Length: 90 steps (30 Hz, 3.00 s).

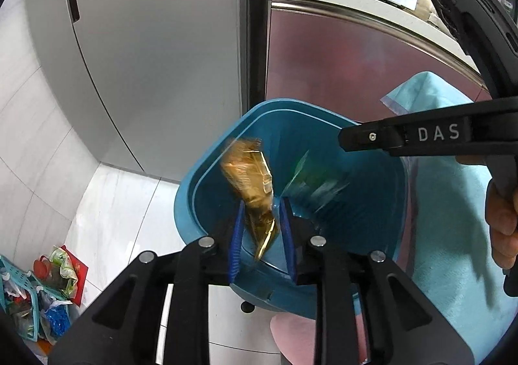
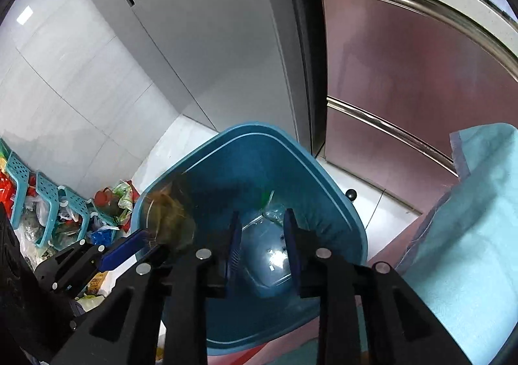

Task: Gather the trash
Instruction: 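Return both open tools from the bin to the table, then grasp the white tissue with the left tool while the right tool grasps the paper cup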

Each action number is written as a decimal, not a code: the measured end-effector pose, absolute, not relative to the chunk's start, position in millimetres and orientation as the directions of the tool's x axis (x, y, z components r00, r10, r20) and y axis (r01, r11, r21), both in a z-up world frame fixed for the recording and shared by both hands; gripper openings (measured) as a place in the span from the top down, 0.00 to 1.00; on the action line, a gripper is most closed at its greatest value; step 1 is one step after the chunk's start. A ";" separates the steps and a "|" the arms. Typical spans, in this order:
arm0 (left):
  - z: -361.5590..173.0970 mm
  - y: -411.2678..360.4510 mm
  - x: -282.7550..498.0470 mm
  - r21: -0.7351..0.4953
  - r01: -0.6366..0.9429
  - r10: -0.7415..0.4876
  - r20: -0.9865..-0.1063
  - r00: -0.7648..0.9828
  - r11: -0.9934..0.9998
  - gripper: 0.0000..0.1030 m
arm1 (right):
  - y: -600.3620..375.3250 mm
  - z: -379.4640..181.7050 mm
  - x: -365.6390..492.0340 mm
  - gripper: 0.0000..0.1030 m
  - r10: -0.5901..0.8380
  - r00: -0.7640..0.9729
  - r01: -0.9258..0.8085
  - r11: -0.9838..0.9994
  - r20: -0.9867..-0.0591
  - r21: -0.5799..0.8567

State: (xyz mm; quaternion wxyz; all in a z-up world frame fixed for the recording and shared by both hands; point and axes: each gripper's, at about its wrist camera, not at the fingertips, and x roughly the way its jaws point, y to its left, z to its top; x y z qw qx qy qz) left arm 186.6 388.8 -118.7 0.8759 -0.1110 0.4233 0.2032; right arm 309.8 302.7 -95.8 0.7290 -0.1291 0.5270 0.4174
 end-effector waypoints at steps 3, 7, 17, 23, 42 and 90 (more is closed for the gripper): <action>-117.2 389.5 185.0 -0.025 -0.447 0.260 -0.784 0.564 0.894 0.69 | 299.7 -92.7 312.7 0.75 0.480 0.102 -0.739 0.623 -0.871 0.256; -107.9 390.1 178.9 -0.033 -0.457 0.272 -0.764 0.585 0.889 0.55 | 290.0 -83.0 316.2 0.73 0.506 0.123 -0.728 0.631 -0.854 0.269; -53.4 374.4 131.5 -0.059 -0.501 0.359 -0.626 0.692 0.863 0.05 | 228.4 -25.0 300.4 0.23 0.643 0.260 -0.732 0.618 -0.721 0.288; -11.6 332.8 79.8 -0.082 -0.513 0.415 -0.486 0.769 0.855 0.05 | 157.4 28.2 243.6 0.06 0.712 0.469 -0.761 0.626 -0.523 0.169; -5.9 38.6 80.3 -0.012 0.032 -0.034 -0.393 0.919 0.999 0.05 | -182.9 20.8 86.0 0.06 0.269 0.915 -0.286 0.958 -0.301 -0.012; -70.7 -65.2 206.5 -0.036 0.207 -0.189 -0.581 0.792 0.978 0.34 | -277.5 -26.4 113.9 0.06 0.081 0.877 -0.034 0.994 -0.474 0.106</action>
